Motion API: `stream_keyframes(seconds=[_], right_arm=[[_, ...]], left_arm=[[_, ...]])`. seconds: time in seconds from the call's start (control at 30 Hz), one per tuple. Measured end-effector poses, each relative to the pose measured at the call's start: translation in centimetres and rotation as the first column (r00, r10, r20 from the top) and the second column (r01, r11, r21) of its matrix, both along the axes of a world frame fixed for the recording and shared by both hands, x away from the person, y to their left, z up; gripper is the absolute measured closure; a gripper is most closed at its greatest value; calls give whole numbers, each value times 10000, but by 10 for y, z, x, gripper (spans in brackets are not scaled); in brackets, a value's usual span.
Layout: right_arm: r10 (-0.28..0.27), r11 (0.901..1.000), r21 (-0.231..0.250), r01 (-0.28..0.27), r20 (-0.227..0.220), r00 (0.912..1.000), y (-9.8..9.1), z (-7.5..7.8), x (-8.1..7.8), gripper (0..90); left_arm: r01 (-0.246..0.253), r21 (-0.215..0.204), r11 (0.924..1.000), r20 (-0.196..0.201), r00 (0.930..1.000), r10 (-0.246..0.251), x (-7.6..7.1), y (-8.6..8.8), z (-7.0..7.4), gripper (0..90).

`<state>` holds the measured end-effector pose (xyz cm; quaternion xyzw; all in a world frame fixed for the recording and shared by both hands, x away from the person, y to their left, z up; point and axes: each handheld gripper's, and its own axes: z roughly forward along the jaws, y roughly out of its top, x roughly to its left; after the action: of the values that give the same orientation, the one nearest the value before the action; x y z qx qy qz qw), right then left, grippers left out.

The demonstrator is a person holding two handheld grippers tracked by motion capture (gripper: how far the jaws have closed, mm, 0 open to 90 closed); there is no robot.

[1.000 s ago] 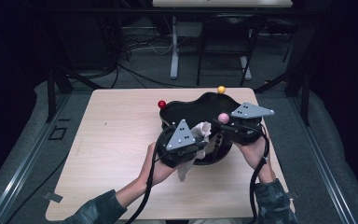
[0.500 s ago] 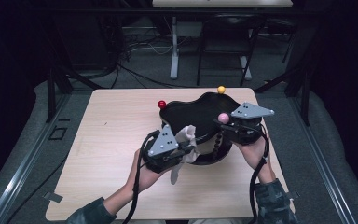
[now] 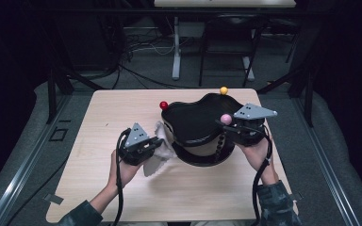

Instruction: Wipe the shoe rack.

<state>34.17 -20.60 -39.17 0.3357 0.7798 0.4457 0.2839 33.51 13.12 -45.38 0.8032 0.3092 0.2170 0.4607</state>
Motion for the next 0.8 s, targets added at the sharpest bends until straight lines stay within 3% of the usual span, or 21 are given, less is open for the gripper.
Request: stream_keyframes(seconds=[0.17, 0.4, 0.47, 0.53, 0.67, 0.8], right_arm=[[4, 10000, -2, -4, 3, 10000, 0, 0, 0, 598], [12, 10000, 4, -12, -3, 10000, 0, 0, 0, 598], [7, 10000, -6, -7, 9, 10000, 0, 0, 0, 598], [4, 10000, -1, -4, 18, 10000, 0, 0, 0, 598], [10, 10000, 3, -10, 23, 10000, 0, 0, 0, 597], [10, 10000, 2, -10, 28, 10000, 0, 0, 0, 597]], left_arm=[[-786, 156, 9968, -324, 9963, 791, 20, 7, -20, 829], [-1581, 266, 9871, -907, 9830, 1599, 49, 9, -47, 825], [-1726, 211, 9848, -1181, 9777, 1739, 57, 8, -55, 823], [-1893, 186, 9818, -1207, 9743, 1901, 64, 5, -64, 822], [-2038, 122, 9789, -1263, 9709, 2037, 76, -2, -76, 820], [-2074, 330, 9777, -1298, 9691, 2099, 85, -13, -89, 816]])
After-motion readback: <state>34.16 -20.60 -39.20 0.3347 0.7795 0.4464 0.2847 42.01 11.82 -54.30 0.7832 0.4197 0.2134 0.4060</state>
